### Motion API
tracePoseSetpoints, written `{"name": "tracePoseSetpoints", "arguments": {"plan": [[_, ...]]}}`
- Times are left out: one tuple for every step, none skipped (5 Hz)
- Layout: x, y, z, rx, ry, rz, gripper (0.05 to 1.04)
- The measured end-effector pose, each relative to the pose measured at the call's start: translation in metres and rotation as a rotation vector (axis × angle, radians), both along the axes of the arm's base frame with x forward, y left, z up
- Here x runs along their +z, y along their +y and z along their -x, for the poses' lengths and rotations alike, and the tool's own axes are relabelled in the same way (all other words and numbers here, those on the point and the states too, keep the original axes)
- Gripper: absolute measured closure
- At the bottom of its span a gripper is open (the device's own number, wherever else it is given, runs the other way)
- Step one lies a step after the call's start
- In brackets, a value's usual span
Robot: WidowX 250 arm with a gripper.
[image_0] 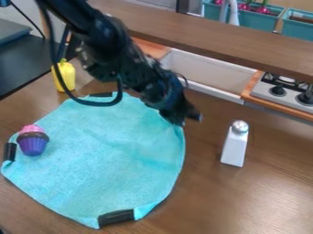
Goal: Fold the cloth from the right to the left side
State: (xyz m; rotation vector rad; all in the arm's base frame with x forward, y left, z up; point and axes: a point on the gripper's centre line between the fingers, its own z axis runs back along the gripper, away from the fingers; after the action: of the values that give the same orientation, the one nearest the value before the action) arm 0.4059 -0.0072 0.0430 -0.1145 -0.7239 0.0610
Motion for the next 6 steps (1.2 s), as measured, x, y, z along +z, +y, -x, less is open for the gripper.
{"name": "tracePoseSetpoints", "arguments": {"plan": [[0.008, 0.015, 0.012, 0.027, -0.007, 0.049, 1.034], [0.012, 0.036, 0.023, 0.034, -0.016, 0.045, 1.034], [0.019, 0.057, 0.035, 0.033, -0.029, 0.064, 1.034], [0.032, 0.081, 0.049, 0.022, -0.058, 0.094, 1.034], [0.046, 0.106, 0.064, 0.016, -0.077, 0.116, 1.034], [0.049, 0.128, 0.079, 0.020, -0.082, 0.133, 1.034]]}}
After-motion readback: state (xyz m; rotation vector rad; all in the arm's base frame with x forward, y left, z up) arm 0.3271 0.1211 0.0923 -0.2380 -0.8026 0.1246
